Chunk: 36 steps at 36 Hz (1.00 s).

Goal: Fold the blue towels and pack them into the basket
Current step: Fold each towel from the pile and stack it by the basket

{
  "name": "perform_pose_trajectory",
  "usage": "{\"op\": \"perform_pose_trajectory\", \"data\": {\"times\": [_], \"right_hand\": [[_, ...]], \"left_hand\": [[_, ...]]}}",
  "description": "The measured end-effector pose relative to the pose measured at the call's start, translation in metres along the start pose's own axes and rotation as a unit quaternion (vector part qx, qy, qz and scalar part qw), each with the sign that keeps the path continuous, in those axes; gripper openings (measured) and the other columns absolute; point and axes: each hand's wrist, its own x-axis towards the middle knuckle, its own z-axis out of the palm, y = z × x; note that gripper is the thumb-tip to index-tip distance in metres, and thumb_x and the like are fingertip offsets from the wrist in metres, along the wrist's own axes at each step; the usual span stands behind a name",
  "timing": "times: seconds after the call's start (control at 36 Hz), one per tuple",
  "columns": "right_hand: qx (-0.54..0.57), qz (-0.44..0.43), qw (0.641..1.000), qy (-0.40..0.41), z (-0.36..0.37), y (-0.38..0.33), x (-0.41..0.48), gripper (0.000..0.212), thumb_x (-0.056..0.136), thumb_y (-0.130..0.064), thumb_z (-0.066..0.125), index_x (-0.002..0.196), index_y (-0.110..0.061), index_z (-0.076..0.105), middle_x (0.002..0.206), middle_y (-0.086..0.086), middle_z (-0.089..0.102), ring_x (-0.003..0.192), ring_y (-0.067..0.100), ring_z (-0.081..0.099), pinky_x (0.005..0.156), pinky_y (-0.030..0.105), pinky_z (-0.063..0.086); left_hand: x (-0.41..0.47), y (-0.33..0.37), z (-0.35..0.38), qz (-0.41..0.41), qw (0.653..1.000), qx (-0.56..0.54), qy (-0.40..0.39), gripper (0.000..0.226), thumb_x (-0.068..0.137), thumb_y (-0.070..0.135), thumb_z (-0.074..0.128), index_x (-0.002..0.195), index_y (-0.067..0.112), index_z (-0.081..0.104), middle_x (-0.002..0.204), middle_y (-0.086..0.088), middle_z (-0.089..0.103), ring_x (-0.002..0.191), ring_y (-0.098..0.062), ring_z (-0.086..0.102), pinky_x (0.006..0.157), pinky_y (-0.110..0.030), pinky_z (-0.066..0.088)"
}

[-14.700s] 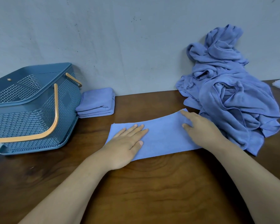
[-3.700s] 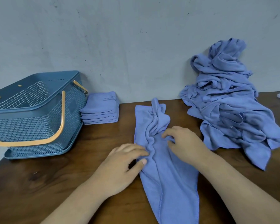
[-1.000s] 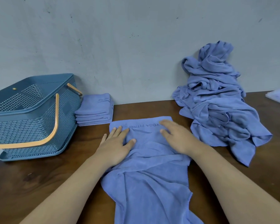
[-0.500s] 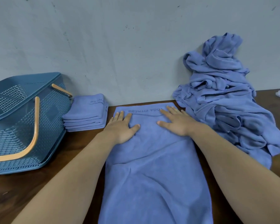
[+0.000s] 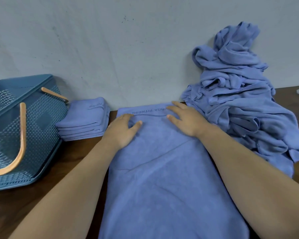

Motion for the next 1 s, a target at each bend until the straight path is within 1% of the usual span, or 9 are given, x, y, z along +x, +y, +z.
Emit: {"op": "perform_pose_trajectory", "data": {"times": [0.06, 0.14, 0.19, 0.33, 0.44, 0.5, 0.58, 0.72, 1.0], "right_hand": [[0.016, -0.030, 0.998, 0.057, -0.008, -0.005, -0.008, 0.044, 0.110, -0.046, 0.045, 0.148, -0.027, 0.057, 0.168, -0.005, 0.038, 0.151, 0.019, 0.038, 0.123, 0.049, 0.032], [0.067, -0.050, 0.992, 0.098, -0.019, -0.016, -0.025, 0.031, 0.110, -0.036, 0.052, 0.134, -0.025, 0.067, 0.151, -0.007, 0.056, 0.136, 0.014, 0.052, 0.111, 0.039, 0.045], [0.103, -0.060, 0.986, 0.115, -0.022, -0.024, -0.041, 0.026, 0.109, -0.031, 0.056, 0.129, -0.023, 0.071, 0.137, -0.007, 0.064, 0.124, 0.012, 0.058, 0.105, 0.032, 0.048], [0.131, -0.088, 0.981, 0.115, -0.018, -0.030, -0.094, 0.023, 0.110, -0.024, 0.056, 0.125, -0.018, 0.073, 0.125, -0.009, 0.068, 0.113, 0.004, 0.062, 0.098, 0.012, 0.044], [0.024, -0.076, 0.988, 0.129, -0.029, -0.016, -0.127, 0.025, 0.110, -0.025, 0.053, 0.126, -0.018, 0.070, 0.123, -0.006, 0.067, 0.107, 0.016, 0.063, 0.091, 0.033, 0.052], [-0.032, -0.041, 0.994, 0.096, -0.034, -0.004, -0.136, 0.032, 0.111, -0.032, 0.050, 0.135, -0.020, 0.067, 0.136, -0.003, 0.065, 0.122, 0.020, 0.060, 0.103, 0.039, 0.049], [-0.054, 0.027, 0.998, 0.032, -0.035, 0.011, -0.142, 0.045, 0.113, -0.044, 0.041, 0.149, -0.024, 0.058, 0.155, -0.002, 0.055, 0.142, 0.020, 0.048, 0.118, 0.041, 0.036], [-0.087, 0.104, 0.991, 0.022, -0.042, 0.033, -0.131, 0.050, 0.113, -0.046, 0.034, 0.154, -0.024, 0.053, 0.159, 0.000, 0.051, 0.145, 0.022, 0.044, 0.119, 0.042, 0.033], [-0.136, 0.093, 0.980, 0.108, -0.029, 0.026, -0.119, 0.041, 0.111, -0.044, 0.036, 0.131, -0.027, 0.068, 0.134, -0.002, 0.069, 0.125, 0.023, 0.061, 0.113, 0.051, 0.037]], "left_hand": [[-0.006, 0.001, -0.004, 0.037, 0.996, -0.054, 0.059, 0.045, 0.107, 0.056, 0.049, 0.136, 0.026, 0.064, 0.134, 0.008, 0.067, 0.128, -0.015, 0.059, 0.106, -0.036, 0.047], [-0.027, 0.003, -0.014, 0.075, 0.982, -0.114, 0.133, 0.024, 0.110, 0.041, 0.046, 0.106, 0.035, 0.069, 0.106, 0.019, 0.070, 0.104, -0.002, 0.062, 0.090, -0.022, 0.047], [-0.044, 0.001, -0.019, 0.070, 0.974, -0.161, 0.141, 0.029, 0.111, 0.039, 0.044, 0.099, 0.035, 0.069, 0.104, 0.019, 0.071, 0.104, 0.000, 0.064, 0.088, -0.016, 0.046], [-0.092, -0.021, -0.029, 0.020, 0.969, -0.231, 0.085, 0.028, 0.111, 0.044, 0.048, 0.102, 0.039, 0.074, 0.110, 0.027, 0.073, 0.107, 0.008, 0.065, 0.088, -0.023, 0.046], [-0.119, -0.030, -0.032, 0.024, 0.976, -0.206, 0.070, 0.016, 0.108, 0.036, 0.059, 0.106, 0.044, 0.073, 0.113, 0.029, 0.070, 0.107, 0.008, 0.063, 0.089, -0.023, 0.047], [-0.132, -0.028, -0.032, 0.039, 0.983, -0.171, 0.063, 0.018, 0.107, 0.034, 0.060, 0.104, 0.049, 0.070, 0.113, 0.031, 0.068, 0.112, 0.010, 0.058, 0.092, -0.017, 0.043], [-0.147, -0.022, -0.031, 0.068, 0.993, -0.092, 0.033, 0.016, 0.108, 0.036, 0.058, 0.115, 0.048, 0.064, 0.121, 0.026, 0.063, 0.116, 0.007, 0.054, 0.095, -0.015, 0.039], [-0.171, -0.019, -0.030, 0.066, 0.997, -0.043, 0.022, 0.030, 0.107, 0.044, 0.051, 0.134, 0.036, 0.063, 0.132, 0.022, 0.060, 0.123, -0.002, 0.051, 0.103, -0.024, 0.039], [-0.176, -0.016, -0.032, 0.035, 0.995, -0.068, 0.058, 0.023, 0.106, 0.044, 0.053, 0.126, 0.040, 0.063, 0.121, 0.026, 0.059, 0.116, -0.002, 0.054, 0.096, -0.027, 0.043]]}}
